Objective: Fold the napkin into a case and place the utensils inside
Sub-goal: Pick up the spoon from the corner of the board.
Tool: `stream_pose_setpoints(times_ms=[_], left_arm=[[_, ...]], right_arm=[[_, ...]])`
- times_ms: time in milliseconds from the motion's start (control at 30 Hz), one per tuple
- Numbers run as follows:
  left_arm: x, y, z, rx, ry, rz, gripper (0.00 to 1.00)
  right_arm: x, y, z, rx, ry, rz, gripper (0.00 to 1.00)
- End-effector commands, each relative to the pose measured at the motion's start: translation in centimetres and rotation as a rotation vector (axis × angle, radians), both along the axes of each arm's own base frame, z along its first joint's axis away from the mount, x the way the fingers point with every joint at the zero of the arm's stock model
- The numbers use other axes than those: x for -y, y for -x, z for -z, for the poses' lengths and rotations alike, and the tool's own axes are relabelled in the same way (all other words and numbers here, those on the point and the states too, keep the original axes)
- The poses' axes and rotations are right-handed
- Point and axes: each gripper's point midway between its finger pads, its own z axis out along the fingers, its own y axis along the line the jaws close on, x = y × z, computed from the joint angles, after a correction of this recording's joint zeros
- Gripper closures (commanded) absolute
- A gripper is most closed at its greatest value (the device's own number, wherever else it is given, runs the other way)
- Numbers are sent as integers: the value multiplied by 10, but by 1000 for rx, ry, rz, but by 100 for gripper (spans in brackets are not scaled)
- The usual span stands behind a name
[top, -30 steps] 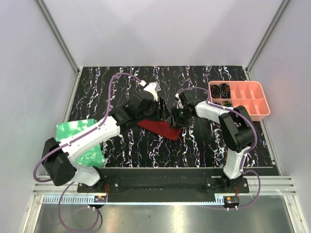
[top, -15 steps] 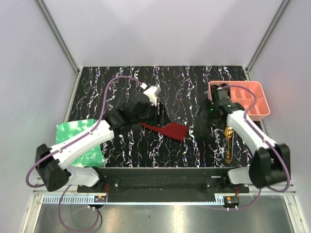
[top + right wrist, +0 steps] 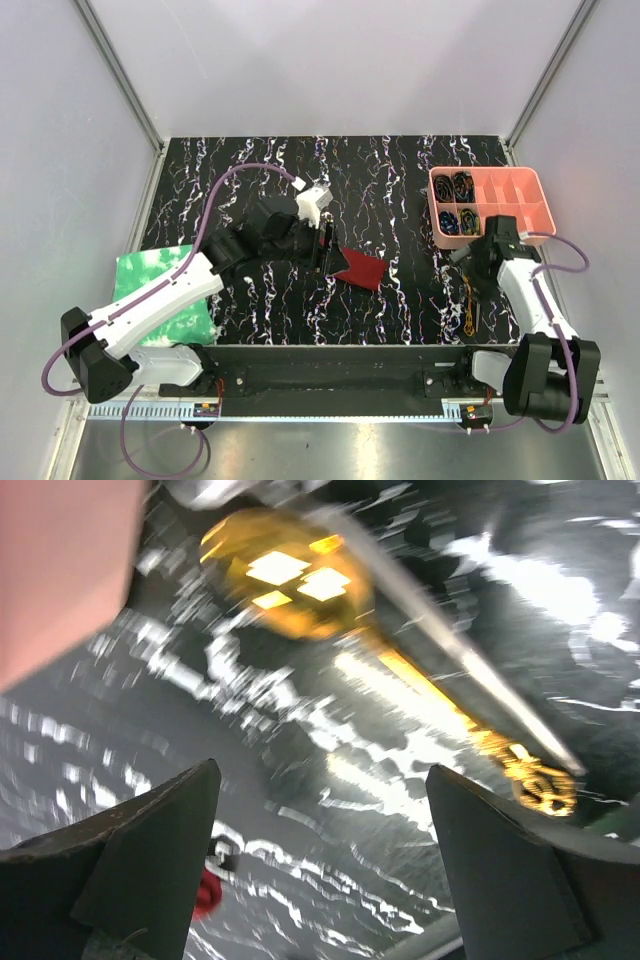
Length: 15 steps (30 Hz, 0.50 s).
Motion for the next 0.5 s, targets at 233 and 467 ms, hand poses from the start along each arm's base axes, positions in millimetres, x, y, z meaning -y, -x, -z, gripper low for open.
stream_pose_setpoints(times_ms=[233,467], left_arm=[[11,4,-7,0,26,100,35],[10,-1,-6,-21,37,95,35]], right_arm=[[35,4,28,-109,68,141,14],[39,13,59,-209,100,67,15]])
